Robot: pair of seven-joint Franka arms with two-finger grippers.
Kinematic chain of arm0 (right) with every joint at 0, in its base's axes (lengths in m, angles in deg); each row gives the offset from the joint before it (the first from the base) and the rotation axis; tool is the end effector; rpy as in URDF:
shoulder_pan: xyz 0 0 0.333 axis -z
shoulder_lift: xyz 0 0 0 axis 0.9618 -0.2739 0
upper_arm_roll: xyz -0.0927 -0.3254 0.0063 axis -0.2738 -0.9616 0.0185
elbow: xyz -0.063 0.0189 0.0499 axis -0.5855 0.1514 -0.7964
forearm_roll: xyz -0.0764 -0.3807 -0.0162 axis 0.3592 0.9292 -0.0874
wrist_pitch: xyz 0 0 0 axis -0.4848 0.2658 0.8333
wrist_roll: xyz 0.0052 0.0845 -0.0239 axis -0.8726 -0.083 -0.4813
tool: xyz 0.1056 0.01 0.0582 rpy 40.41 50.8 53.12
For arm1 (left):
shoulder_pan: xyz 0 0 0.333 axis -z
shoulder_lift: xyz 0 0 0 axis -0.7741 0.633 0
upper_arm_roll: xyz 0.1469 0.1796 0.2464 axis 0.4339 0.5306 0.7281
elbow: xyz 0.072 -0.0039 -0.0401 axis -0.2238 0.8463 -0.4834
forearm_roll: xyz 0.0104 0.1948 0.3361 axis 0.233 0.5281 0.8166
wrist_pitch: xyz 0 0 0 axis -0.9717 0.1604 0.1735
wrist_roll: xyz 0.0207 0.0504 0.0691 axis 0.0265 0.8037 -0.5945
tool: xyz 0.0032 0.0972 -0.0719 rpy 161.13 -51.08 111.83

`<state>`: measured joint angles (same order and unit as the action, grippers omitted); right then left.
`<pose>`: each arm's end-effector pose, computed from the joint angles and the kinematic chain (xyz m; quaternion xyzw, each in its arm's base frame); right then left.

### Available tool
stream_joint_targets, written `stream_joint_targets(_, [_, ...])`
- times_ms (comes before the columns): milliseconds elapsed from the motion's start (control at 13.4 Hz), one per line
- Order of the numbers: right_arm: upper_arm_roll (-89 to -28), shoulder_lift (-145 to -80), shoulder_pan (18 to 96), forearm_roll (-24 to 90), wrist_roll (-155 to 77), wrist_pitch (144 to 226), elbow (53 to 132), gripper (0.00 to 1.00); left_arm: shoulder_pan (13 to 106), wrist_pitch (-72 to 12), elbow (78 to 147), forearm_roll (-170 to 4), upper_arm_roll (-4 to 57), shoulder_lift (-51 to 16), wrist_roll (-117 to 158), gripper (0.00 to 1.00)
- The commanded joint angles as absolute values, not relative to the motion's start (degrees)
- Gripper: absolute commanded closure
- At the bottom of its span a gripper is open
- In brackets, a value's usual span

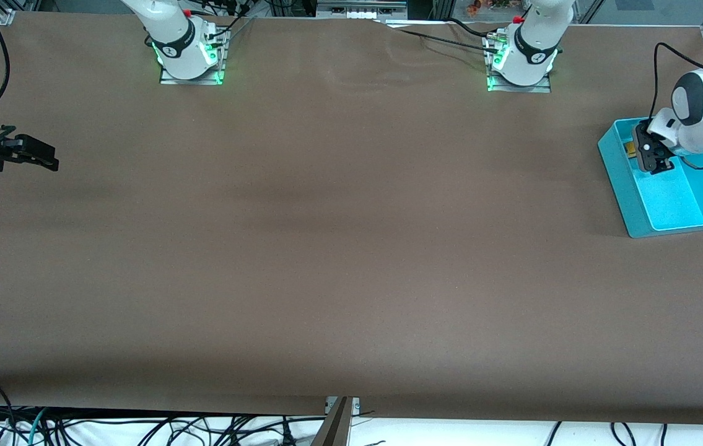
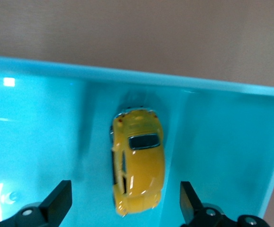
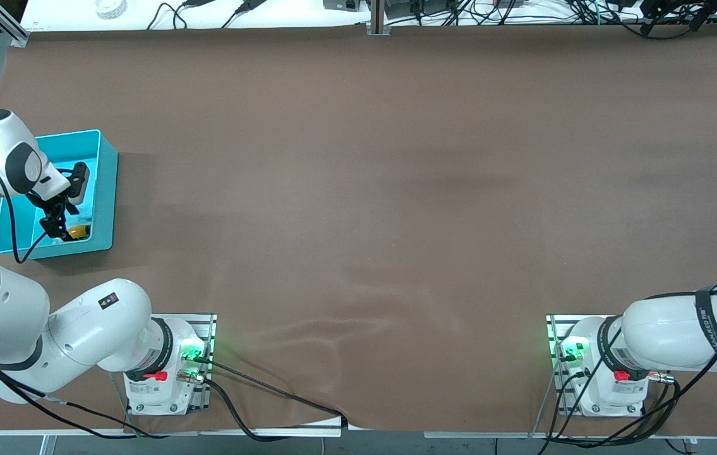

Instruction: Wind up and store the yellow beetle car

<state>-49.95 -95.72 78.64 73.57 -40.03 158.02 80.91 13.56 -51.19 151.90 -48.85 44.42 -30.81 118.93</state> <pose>0.5815 -0.0261 0.5844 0.9981 0.0210 -0.0521 0.0243 0.3681 0.2828 0.2125 0.7751 -0.6081 -0.1642 0.0500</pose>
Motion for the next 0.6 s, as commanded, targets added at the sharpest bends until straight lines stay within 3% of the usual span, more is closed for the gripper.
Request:
stream_joint_targets(0, [-49.73,-96.06,78.85,72.7,-40.71,157.76,79.84,0.0,15.56,-50.52,149.29,-54.99,42.57,-35.61,119.91,0.0])
stream_joint_targets(522, [-49.73,-96.06,78.85,72.7,-40.71,157.76,79.84,0.0,23.12,-37.88,134.87,-71.02,41.25,-39.83,118.16,0.0])
